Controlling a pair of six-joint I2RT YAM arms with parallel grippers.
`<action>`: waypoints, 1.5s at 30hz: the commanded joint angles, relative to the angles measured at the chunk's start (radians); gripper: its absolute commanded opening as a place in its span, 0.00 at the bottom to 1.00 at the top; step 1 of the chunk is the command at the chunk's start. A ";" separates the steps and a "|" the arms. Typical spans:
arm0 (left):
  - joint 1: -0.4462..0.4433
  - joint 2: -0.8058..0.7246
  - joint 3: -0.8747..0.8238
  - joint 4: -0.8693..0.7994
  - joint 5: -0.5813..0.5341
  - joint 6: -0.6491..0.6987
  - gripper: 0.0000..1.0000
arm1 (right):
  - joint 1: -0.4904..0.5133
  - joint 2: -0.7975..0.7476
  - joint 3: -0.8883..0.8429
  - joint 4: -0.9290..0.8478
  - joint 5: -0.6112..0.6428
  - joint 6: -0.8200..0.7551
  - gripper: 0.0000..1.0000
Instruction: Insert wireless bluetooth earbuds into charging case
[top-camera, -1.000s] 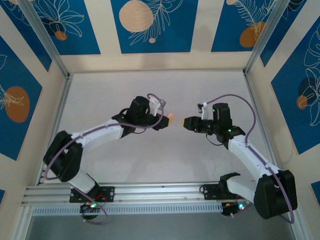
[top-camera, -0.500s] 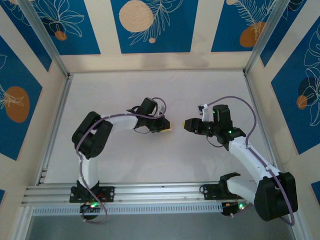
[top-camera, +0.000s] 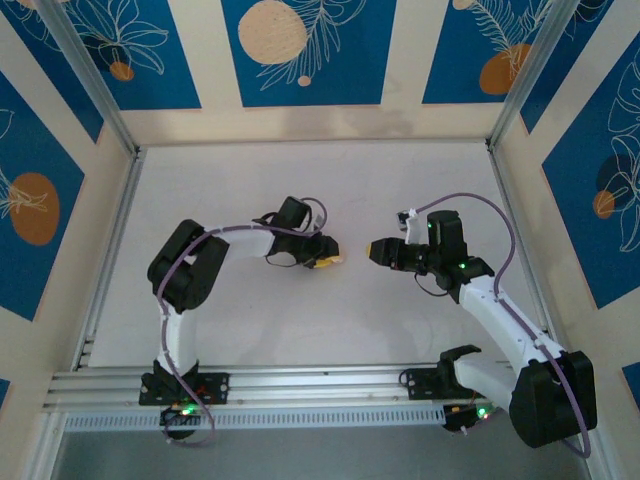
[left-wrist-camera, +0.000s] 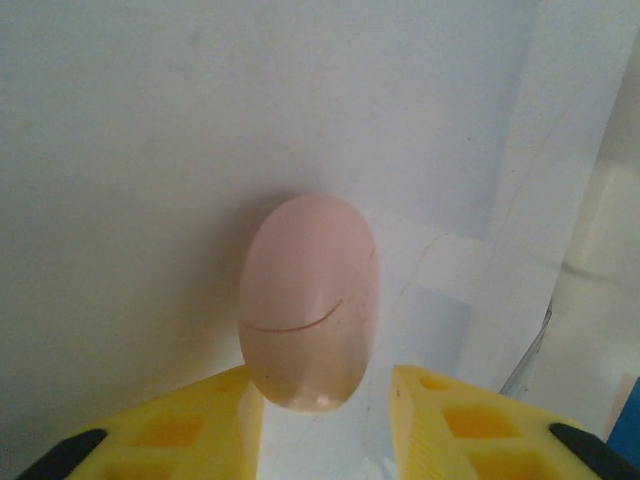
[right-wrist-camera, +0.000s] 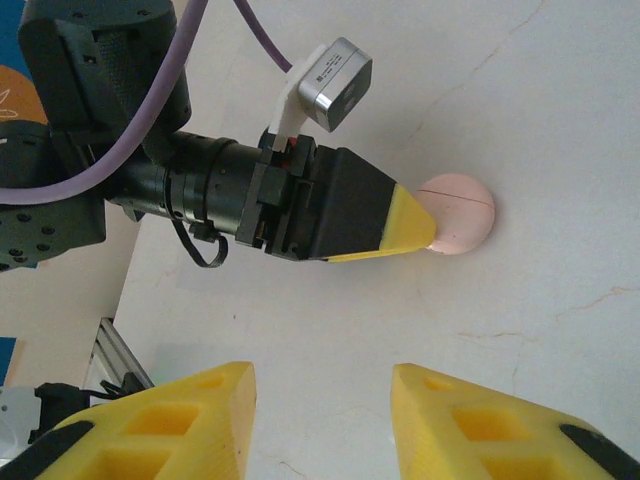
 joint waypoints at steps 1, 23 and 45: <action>0.017 -0.019 0.024 -0.088 -0.015 0.046 0.39 | -0.007 -0.025 0.025 -0.034 0.003 -0.021 0.40; 0.155 -0.892 -0.353 -0.212 -0.958 0.583 1.00 | -0.185 0.097 -0.009 0.260 0.332 -0.257 0.99; 0.407 -0.646 -1.040 1.234 -1.011 1.008 1.00 | -0.333 0.441 -0.235 0.990 0.271 -0.399 0.99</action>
